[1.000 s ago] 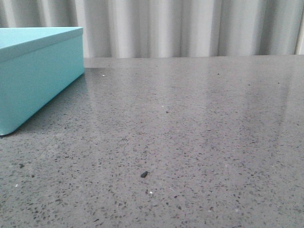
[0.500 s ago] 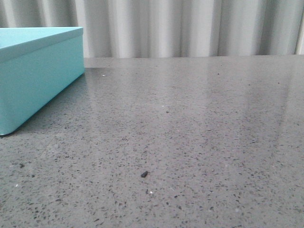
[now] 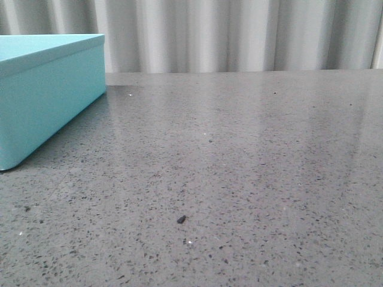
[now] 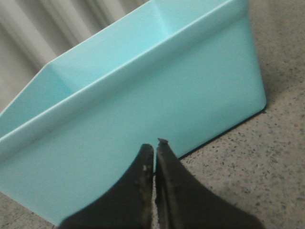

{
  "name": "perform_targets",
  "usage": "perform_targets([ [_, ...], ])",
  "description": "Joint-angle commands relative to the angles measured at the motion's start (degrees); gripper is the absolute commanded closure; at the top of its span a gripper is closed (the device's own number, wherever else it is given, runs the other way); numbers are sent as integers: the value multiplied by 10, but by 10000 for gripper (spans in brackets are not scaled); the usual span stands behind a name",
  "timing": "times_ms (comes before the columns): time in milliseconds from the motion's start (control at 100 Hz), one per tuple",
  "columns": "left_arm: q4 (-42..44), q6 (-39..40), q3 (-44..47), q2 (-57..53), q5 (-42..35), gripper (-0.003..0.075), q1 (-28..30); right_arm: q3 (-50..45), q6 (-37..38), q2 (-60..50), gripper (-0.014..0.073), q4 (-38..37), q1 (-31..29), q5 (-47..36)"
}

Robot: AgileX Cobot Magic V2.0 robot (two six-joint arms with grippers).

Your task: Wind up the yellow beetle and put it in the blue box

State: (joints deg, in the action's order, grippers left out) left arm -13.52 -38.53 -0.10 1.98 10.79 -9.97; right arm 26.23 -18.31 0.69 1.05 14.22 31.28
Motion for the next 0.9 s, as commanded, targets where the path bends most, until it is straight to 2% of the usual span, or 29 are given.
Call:
perform_targets([
  [0, -2, 5, 15, 6, -16, 741, -3, 13, -4, 15, 635, 3, 0, -44],
  [110, -5, 5, 15, 6, 21, 741, -3, 13, -4, 15, 635, 6, 0, -33],
  [890, -6, 5, 15, 6, 19, 741, -3, 13, -4, 15, 635, 6, 0, -31],
])
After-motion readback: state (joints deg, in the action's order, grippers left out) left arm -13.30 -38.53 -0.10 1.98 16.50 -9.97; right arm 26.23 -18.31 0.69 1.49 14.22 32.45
